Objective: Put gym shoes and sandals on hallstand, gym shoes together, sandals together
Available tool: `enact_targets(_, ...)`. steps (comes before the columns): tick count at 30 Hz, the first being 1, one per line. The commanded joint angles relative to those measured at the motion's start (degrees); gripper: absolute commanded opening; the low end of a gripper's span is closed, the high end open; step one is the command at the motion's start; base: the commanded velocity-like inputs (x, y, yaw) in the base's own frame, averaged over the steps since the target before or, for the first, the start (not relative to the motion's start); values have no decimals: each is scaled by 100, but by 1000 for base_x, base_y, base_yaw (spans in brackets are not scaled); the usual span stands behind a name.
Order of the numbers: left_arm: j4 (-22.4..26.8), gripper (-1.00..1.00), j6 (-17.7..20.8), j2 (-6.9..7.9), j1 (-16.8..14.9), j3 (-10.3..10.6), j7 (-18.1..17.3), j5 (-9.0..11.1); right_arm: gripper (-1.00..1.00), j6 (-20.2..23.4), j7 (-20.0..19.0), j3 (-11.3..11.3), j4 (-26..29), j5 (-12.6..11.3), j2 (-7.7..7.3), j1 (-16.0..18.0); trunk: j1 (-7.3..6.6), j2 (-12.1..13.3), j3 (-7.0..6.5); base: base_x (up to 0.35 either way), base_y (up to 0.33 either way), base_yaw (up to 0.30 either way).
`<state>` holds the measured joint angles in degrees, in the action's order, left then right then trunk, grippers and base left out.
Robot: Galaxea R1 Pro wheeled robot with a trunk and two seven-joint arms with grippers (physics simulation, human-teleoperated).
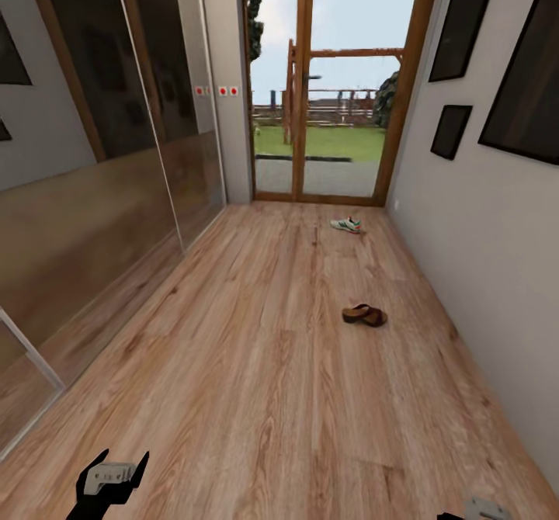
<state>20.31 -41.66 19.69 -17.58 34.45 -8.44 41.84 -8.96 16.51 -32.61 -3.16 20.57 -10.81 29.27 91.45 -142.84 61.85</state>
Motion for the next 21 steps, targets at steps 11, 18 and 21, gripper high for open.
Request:
enact_targets(11,2,100,0,0,0,0,0,0,100,0,0,0,0,0,0,0,0,0,0,339,-46,5)
enact_targets(18,0,100,0,0,0,0,0,0,100,0,1,0,0,0,0,0,0,0,0,347,-4,0)
enact_targets(21,0,100,0,0,0,0,0,0,100,0,0,0,0,0,0,0,0,0,0,347,-2,0)
